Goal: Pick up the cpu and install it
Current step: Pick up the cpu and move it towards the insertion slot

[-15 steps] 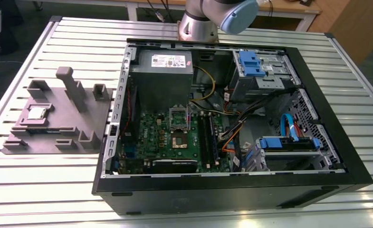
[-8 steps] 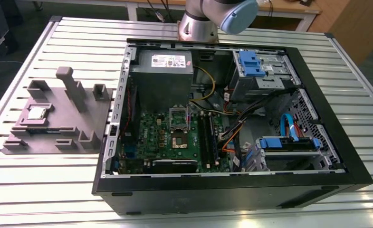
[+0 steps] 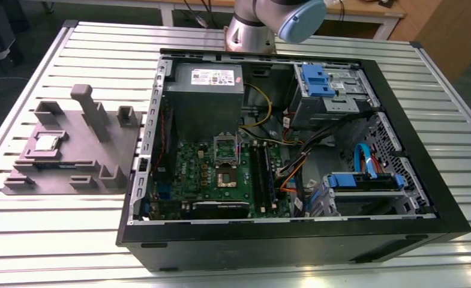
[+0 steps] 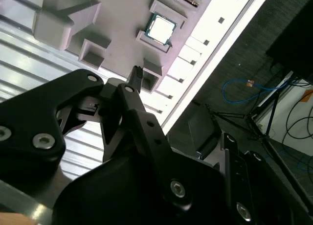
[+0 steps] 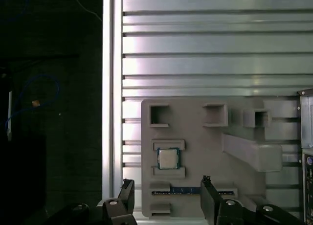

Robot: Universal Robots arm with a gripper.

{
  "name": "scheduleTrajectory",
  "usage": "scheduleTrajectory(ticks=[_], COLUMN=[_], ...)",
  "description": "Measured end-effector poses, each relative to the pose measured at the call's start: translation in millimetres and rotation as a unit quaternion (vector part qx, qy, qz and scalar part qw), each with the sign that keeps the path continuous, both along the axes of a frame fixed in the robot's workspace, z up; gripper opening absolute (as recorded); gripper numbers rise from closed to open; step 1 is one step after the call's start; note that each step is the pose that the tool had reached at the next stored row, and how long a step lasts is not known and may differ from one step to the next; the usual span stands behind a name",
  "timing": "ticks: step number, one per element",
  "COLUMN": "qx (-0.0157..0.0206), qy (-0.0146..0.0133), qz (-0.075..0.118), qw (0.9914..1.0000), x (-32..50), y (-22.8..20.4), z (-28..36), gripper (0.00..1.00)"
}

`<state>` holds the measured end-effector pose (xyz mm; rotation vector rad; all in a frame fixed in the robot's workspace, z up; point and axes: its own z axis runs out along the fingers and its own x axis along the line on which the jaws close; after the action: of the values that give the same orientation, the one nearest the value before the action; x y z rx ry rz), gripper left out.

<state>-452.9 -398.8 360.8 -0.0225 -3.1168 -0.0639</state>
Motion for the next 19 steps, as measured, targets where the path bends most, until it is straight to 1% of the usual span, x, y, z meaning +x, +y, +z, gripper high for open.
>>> scheduleTrajectory(ticks=[2,6,10,19], qx=[0.0000,0.0000,0.0001,0.0005], qy=[0.0000,-0.0017,-0.0019,-0.0019], qz=[0.005,0.005,0.005,0.005], qw=[0.99999,0.99999,0.99998,0.99998], x=[0.0,0.6,4.3,4.4], y=[0.0,-0.7,-0.8,-0.8], z=[-3.7,-10.2,-16.3,-17.0], gripper=[0.65,0.65,0.65,0.65])
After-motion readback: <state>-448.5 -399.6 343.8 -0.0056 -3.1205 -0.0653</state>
